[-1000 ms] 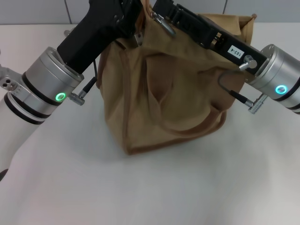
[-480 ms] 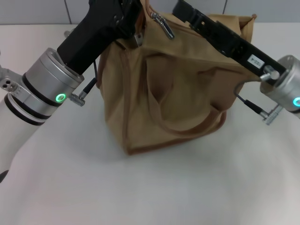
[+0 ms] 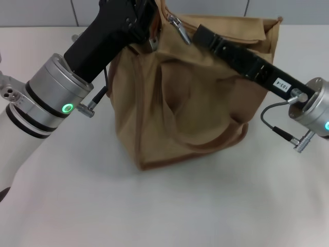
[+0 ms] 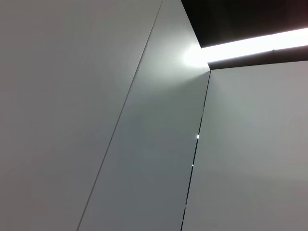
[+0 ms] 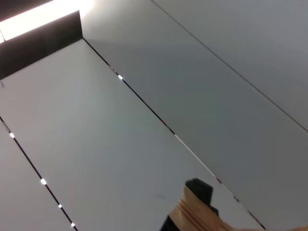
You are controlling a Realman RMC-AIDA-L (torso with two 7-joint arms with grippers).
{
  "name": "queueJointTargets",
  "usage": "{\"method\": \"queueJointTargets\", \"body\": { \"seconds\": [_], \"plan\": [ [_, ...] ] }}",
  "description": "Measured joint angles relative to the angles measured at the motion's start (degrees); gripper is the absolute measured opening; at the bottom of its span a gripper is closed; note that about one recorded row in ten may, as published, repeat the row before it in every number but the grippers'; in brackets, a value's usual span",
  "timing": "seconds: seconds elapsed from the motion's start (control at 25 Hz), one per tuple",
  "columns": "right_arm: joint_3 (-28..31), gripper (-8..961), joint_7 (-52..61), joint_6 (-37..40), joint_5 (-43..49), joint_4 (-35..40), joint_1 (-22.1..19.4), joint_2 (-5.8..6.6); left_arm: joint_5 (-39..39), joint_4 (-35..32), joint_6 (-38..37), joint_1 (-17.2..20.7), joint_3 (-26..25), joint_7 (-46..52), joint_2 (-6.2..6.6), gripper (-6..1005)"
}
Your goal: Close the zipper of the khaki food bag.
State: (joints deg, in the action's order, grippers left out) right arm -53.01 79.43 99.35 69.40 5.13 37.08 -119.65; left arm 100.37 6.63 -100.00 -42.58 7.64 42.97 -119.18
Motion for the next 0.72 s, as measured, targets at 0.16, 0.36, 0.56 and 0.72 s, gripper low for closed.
{"method": "queueJointTargets", "body": {
  "seconds": [0.16,0.36,0.56,0.72],
  "plan": [
    [0.0,497,0.3,-1.7,0.5,0.1,0.5,-0.1,0.0,0.1,0.0,-0.1,0.0,0.0,0.0,21],
    [-0.1,480,0.7,-1.6,0.7,0.5,1.1,-0.13,0.1,0.1,0.0,-0.1,0.0,0.0,0.0,21],
    [-0.6,441,0.7,-1.2,0.7,0.5,1.9,-0.15,0.1,0.1,0.0,-0.2,0.0,0.0,0.0,21],
    [-1.3,409,0.7,-1.0,0.7,0.5,2.4,-0.15,0.1,0.1,0.0,-0.2,0.0,0.0,0.0,21]
  ]
}}
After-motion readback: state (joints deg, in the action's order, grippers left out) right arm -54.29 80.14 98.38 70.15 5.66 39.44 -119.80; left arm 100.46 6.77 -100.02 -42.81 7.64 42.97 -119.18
